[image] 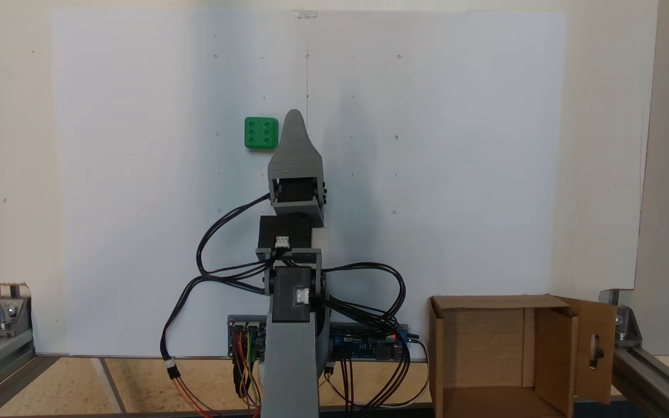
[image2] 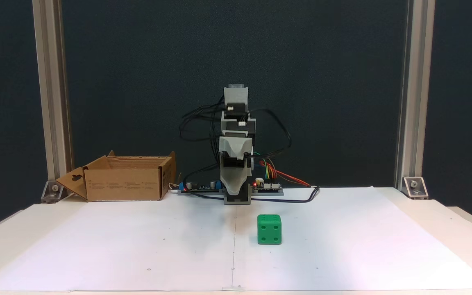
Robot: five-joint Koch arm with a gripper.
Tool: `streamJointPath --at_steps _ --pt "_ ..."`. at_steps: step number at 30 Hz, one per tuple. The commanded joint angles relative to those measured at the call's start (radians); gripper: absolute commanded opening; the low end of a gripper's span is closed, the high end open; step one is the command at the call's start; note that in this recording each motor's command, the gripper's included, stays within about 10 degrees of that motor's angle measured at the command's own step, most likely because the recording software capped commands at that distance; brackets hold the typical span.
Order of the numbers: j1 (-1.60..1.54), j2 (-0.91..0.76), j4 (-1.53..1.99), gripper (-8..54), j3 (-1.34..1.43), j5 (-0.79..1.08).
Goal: Grasp a green dice and put it in the bin.
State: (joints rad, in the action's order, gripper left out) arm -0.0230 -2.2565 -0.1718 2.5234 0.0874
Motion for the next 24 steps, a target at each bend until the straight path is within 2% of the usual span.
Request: streamJointPath --at_steps 1,12,18,24 --pt "-0.006 -0.11 0.159 43.0 -0.094 -0.067" --pt "-0.029 -0.051 0.868 42.2 -0.471 -0.172" --pt "-0.057 0.11 1.235 42.2 -0.669 -0.264" --pt "-0.132 0.308 1.316 42.3 -0.808 -0.376"
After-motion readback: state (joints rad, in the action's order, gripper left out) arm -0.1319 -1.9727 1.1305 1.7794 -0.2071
